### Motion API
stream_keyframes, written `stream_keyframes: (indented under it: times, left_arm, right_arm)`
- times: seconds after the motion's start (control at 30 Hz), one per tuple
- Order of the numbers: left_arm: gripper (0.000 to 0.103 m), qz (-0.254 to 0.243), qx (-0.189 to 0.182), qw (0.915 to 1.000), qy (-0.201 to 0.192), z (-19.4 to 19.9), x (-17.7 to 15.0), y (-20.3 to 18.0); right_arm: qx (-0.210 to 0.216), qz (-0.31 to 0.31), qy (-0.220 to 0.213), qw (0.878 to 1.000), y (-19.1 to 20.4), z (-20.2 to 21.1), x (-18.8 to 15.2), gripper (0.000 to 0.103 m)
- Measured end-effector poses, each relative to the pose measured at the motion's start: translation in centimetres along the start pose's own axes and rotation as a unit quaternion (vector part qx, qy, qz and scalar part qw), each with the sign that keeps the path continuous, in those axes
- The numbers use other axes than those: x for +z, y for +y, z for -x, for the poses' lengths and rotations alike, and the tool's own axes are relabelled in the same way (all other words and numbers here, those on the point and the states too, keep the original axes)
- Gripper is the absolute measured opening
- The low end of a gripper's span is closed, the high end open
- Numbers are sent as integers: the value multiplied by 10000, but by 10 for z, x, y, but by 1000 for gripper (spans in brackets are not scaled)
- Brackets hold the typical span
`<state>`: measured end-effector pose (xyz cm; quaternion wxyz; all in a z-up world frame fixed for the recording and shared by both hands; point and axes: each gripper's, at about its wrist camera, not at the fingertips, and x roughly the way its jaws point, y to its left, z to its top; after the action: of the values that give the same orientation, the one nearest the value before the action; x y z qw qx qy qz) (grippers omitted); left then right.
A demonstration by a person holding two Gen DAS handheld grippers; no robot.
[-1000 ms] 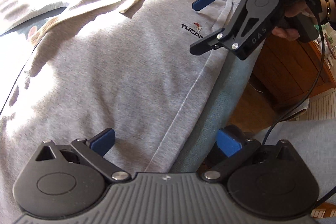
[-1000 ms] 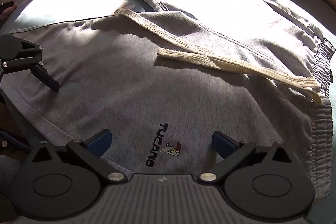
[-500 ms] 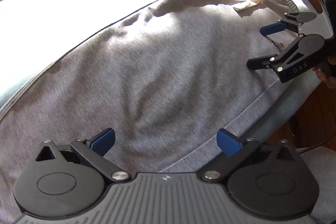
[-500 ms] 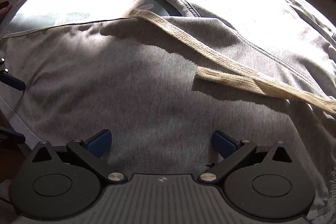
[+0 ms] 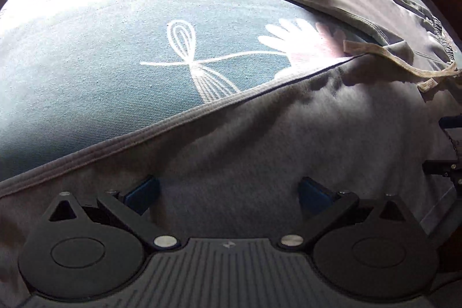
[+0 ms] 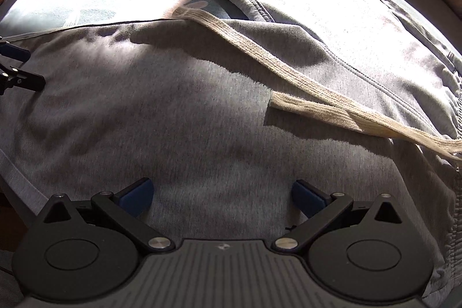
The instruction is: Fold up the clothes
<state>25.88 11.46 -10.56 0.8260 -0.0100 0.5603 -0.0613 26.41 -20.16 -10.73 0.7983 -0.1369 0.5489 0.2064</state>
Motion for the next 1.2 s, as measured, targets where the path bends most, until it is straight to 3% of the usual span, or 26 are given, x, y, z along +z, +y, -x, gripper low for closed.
stream_keyframes:
  times: [0.17, 0.3, 0.47, 0.6, 0.7, 0.97, 1.03, 1.2]
  left_arm:
    - [102, -234, 113, 9996, 146, -3, 2, -6]
    - [102, 167, -41, 9997, 169, 4, 8, 4]
    - [102, 960, 323, 9948, -53, 30, -8, 47]
    - [102, 1820, 914, 9789, -178, 37, -24, 94]
    - [102, 2636, 833, 9608, -197, 32, -33, 131]
    - [102, 3530, 1338, 9260, -96, 37, -57, 179]
    - [102, 3628, 1328, 9222, -164, 46, -65, 182]
    - [102, 3656, 1111, 9240, -138, 51, -77, 184]
  right_arm:
    - [-79, -81, 60, 9999, 2, 0, 2, 103]
    - [-126, -100, 184, 9997, 3, -2, 6, 103]
    - [-111, -134, 263, 9995, 1, -2, 9, 103]
    - [-136, -163, 186, 9996, 2, -1, 6, 103]
    - [-169, -213, 151, 9995, 2, 0, 5, 103]
    - [-182, -249, 214, 9993, 2, 0, 6, 103]
    - [-188, -255, 229, 9992, 3, 0, 6, 103]
    - [-229, -342, 211, 9989, 4, 0, 5, 103]
